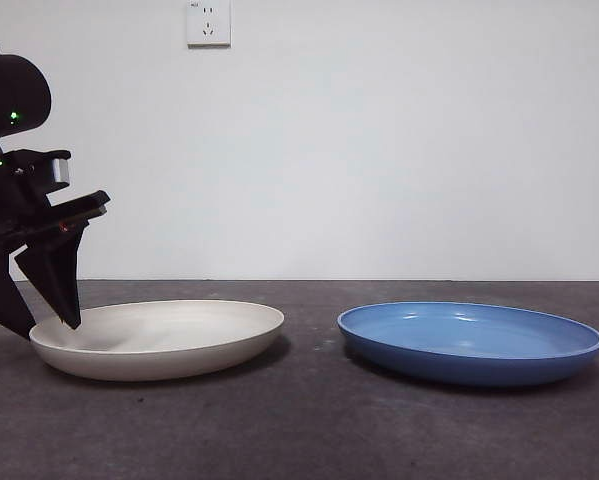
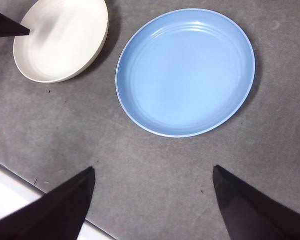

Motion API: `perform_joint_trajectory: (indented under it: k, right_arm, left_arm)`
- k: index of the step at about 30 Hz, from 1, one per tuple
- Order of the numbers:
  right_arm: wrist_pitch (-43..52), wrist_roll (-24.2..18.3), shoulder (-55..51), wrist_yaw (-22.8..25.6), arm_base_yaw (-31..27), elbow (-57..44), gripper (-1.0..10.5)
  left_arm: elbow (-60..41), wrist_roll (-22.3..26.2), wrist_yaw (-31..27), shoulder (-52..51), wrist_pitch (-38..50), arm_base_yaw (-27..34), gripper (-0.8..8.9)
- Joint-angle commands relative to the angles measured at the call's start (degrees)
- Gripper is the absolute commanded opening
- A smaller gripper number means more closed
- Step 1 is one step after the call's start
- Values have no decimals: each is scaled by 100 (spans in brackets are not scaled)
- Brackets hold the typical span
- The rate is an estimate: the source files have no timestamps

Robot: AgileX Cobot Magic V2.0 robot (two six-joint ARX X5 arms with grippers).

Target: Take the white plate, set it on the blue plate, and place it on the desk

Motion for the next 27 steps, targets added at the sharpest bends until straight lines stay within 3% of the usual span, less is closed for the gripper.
perform_joint_trajectory:
  k: [1, 9, 23, 27]
  right_arm:
    - [46, 42, 28, 4, 20, 98, 377]
    - [55, 42, 26, 2, 20, 98, 377]
    - [74, 42, 20, 4, 20, 98, 377]
    - [81, 42, 20, 4, 20, 98, 377]
  left_arm:
    - [107, -103, -140, 114, -11, -15, 136]
    - [107, -114, -157, 114, -44, -15, 10]
    - [511, -400, -94, -225, -179, -24, 10]
    - [901, -420, 214, -525, -439, -92, 10]
